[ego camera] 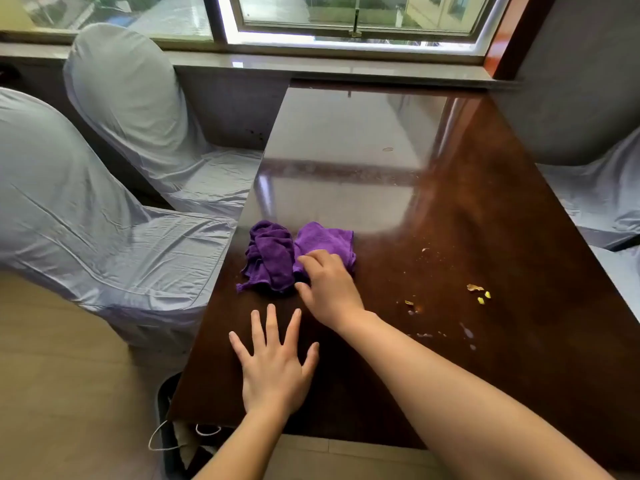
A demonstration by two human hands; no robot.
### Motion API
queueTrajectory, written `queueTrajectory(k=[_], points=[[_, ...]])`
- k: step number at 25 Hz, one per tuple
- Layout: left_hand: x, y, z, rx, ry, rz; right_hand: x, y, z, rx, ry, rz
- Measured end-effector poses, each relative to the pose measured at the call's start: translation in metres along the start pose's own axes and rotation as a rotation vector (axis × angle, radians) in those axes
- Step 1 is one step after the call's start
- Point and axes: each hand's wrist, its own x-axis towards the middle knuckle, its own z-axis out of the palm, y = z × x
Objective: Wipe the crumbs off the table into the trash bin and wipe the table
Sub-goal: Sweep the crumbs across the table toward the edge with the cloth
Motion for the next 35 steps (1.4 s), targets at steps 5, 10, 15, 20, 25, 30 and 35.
queueTrajectory(k=[5,10,15,20,25,30,35], points=[[0.001,-0.007,0.007,-0.067,0.083,-0.033,0.037,-0.034,0.045,-0.089,-0.212,-0.019],[0.002,-0.009,0.009,-0.057,0.071,-0.033,0.056,-0.041,0.056,-0.36,-0.096,-0.026],[0.002,-0.006,0.007,-0.077,0.093,-0.044,0.042,-0.033,0.003,0.344,0.015,0.26],[-0.001,-0.003,0.005,-0.113,0.127,-0.033,-0.069,0.027,-0.07,1.742,0.085,0.619],[-0.002,0.002,0.004,-0.108,0.105,-0.044,-0.159,0.125,-0.144,1.912,0.286,0.731],[0.003,0.006,0.006,-0.048,0.042,-0.073,-0.178,0.229,-0.215,1.543,0.689,0.667],[0.018,0.052,0.007,-0.08,0.065,0.019,-0.138,0.297,-0.195,0.659,0.562,0.83]])
